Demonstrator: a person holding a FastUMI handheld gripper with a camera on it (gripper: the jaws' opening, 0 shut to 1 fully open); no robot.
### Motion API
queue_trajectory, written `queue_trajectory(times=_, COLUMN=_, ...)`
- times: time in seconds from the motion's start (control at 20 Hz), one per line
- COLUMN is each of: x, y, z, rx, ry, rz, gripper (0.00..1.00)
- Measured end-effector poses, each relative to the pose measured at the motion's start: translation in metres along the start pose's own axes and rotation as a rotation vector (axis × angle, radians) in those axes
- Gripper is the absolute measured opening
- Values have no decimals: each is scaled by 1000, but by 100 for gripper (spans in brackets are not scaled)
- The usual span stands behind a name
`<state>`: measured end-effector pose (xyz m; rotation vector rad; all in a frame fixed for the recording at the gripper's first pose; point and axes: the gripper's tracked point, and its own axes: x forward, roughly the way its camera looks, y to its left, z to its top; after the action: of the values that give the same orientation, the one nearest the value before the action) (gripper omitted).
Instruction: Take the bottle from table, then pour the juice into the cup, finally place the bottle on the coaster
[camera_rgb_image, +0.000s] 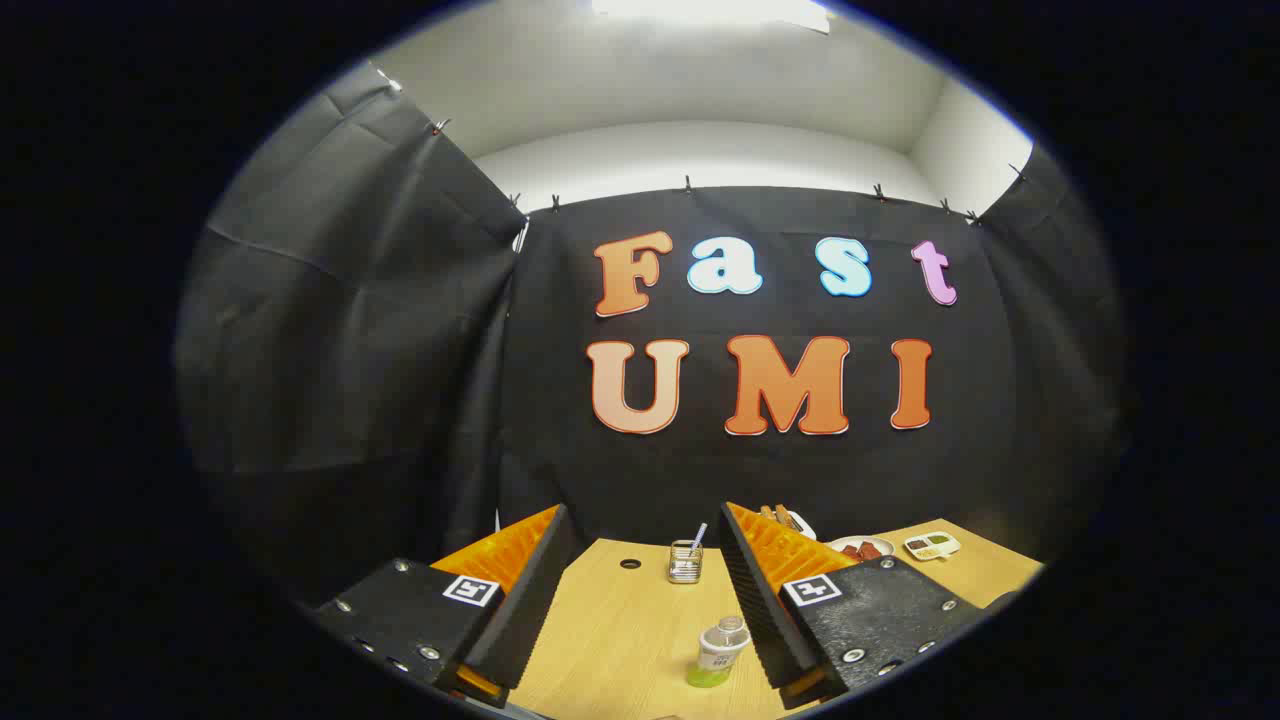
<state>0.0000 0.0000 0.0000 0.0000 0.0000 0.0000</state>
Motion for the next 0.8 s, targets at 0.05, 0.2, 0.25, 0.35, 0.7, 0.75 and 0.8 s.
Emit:
queue_trajectory(times=0.05, x=1, y=0, z=0, rx=-3, ry=3, rz=0, gripper=88)
queue_trajectory(times=0.2, x=3, y=1, z=-2, rx=-9, ry=13, rz=6, gripper=88)
queue_trajectory(times=0.25, x=2, y=0, z=-4, rx=-9, ry=19, rz=5, gripper=88)
queue_trajectory(times=0.35, x=4, y=0, z=-8, rx=-5, ry=29, rz=6, gripper=88)
queue_trajectory(times=0.7, x=10, y=0, z=-20, rx=-22, ry=53, rz=3, gripper=88)
queue_trajectory(times=0.75, x=12, y=0, z=-21, rx=-21, ry=56, rz=6, gripper=88)
queue_trajectory(times=0.8, x=12, y=0, z=-21, rx=-20, ry=57, rz=5, gripper=88)
